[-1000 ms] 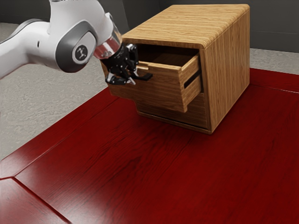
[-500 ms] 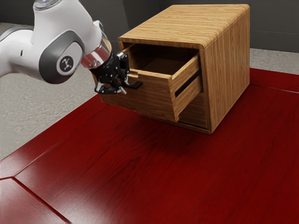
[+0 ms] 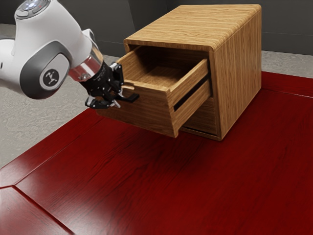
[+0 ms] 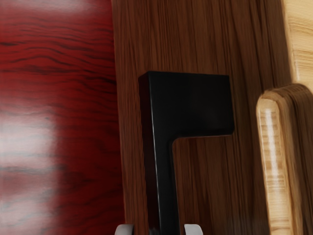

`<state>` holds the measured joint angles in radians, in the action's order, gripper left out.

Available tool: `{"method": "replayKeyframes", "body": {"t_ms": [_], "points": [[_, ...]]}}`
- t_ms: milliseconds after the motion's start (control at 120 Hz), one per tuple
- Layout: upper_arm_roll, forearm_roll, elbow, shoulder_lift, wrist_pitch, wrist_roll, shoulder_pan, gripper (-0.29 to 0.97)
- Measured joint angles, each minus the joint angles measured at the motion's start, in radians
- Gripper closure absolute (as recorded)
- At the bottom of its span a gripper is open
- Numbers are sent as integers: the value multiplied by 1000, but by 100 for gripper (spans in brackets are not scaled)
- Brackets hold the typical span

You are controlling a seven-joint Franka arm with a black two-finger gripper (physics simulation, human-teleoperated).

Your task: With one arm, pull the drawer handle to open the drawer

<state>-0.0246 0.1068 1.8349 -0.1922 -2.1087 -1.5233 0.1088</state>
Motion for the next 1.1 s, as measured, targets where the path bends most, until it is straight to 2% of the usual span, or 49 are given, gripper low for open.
{"method": "replayKeyframes", "body": {"t_ms": [475,792,1008,1075,1100], "points": [[2,0,94,-95,-1,-2,11,65],[2,2,97,-117,-2,-1,11,59],[0,31,63,-148,1,9,5,37],[-5,33,-29,-125,33,12,3,28],[-6,28,-124,-90,76,13,2,25]]}}
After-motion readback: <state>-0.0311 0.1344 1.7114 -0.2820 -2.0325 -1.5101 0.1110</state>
